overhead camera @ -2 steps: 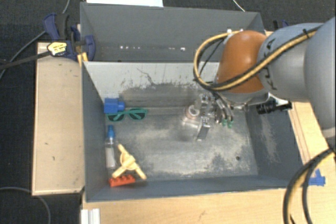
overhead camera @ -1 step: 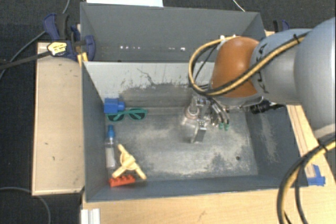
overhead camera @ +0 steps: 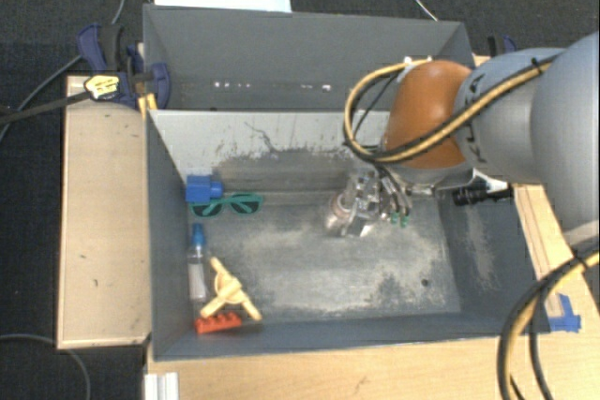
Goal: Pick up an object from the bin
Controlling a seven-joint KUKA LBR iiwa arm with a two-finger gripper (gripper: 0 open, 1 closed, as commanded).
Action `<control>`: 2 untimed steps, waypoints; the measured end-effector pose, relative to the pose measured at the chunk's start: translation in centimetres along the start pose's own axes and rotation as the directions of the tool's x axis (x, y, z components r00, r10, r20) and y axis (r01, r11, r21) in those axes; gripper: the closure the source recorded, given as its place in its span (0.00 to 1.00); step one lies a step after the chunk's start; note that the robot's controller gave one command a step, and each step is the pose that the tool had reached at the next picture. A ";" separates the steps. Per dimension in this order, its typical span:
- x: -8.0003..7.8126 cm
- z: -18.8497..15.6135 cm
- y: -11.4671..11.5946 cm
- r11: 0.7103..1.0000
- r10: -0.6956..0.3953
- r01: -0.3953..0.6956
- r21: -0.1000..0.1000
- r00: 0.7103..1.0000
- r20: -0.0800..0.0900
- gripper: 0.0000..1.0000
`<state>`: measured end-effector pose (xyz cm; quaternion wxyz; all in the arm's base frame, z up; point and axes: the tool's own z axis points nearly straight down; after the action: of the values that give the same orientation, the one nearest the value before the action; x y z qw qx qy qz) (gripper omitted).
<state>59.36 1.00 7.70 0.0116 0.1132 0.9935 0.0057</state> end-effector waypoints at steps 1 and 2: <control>0.0 0.0 0.0 1.000 -0.002 0.002 0.000 1.000 0.000 1.00; -0.2 -1.8 0.1 1.000 -0.006 0.006 -0.002 1.000 0.007 1.00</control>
Offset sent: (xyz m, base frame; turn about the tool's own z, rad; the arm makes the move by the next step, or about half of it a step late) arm 0.0000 0.0001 0.0160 0.0000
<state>59.52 1.03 9.46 0.0155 0.1104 0.9937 0.0061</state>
